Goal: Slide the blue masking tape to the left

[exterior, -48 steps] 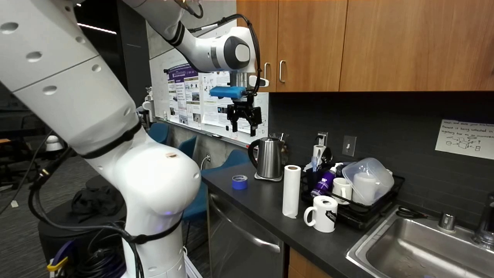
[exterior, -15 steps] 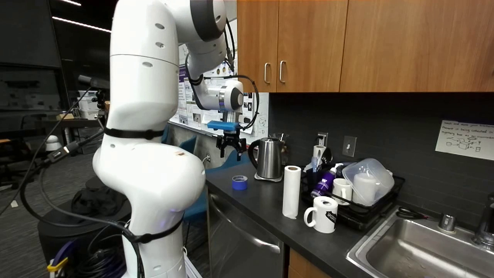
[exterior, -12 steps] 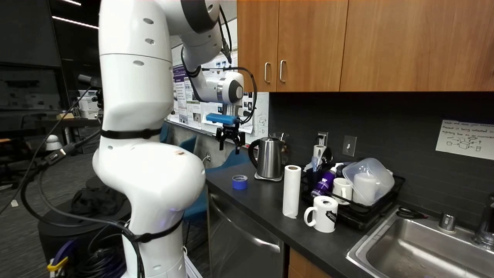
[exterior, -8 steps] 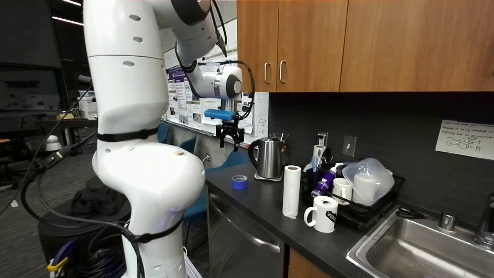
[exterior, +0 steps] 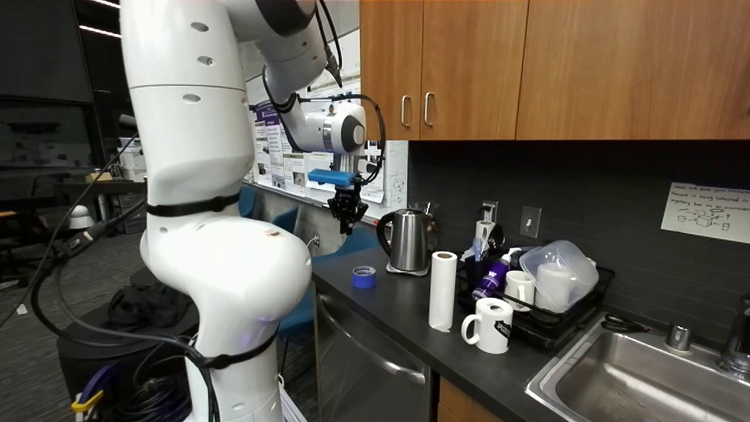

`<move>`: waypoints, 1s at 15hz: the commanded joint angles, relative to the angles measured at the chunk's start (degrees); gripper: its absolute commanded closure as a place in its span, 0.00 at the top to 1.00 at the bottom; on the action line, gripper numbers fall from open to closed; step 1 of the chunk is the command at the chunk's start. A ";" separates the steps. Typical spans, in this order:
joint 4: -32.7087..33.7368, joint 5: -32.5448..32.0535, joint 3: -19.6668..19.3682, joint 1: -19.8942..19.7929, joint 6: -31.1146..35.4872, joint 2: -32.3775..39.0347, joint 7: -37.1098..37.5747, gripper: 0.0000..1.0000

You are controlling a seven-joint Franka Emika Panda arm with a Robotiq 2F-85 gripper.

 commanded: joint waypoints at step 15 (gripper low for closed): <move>13.88 -12.99 -2.90 3.61 5.60 22.34 1.51 0.00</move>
